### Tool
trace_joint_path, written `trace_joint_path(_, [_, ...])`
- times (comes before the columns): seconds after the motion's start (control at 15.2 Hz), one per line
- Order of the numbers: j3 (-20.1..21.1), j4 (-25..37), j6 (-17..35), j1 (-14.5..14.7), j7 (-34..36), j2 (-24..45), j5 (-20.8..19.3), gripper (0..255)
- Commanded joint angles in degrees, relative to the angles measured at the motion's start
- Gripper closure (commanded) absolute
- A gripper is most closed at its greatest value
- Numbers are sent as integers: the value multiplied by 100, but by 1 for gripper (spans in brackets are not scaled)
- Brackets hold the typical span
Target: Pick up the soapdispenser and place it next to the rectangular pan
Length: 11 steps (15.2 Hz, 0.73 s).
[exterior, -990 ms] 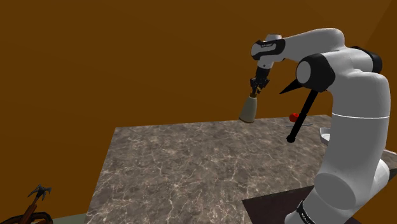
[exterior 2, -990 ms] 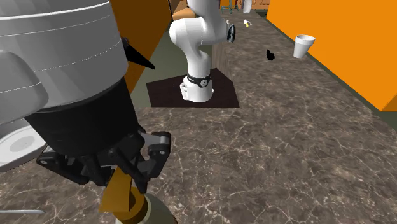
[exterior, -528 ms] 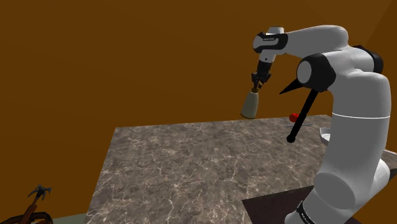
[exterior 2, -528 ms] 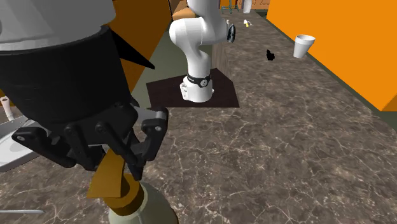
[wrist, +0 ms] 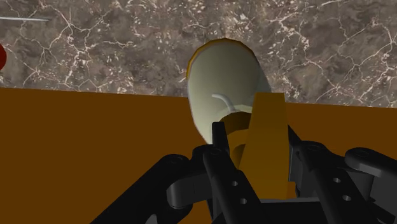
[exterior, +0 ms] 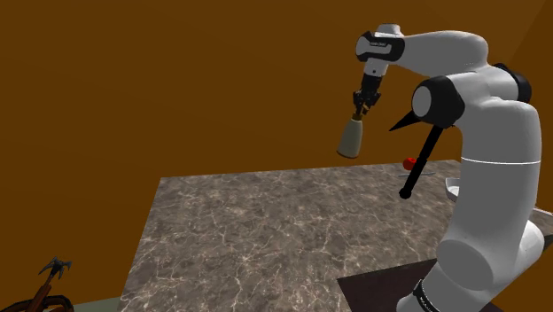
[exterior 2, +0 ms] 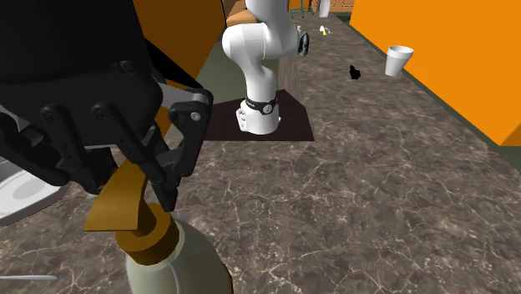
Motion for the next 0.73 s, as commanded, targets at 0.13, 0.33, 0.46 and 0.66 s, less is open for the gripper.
trace_joint_path(0.13, [-73, -96, -162, -50, -131, -271, -85, 255])
trace_joint_path(0.33, [-184, -501, -186, -88, -331, -722, -245, 255])
trace_joint_path(0.46, [-256, -710, -229, -129, -467, -993, -350, 255])
trace_joint_path(0.66, [-365, -947, -328, -211, -680, -1358, -499, 255])
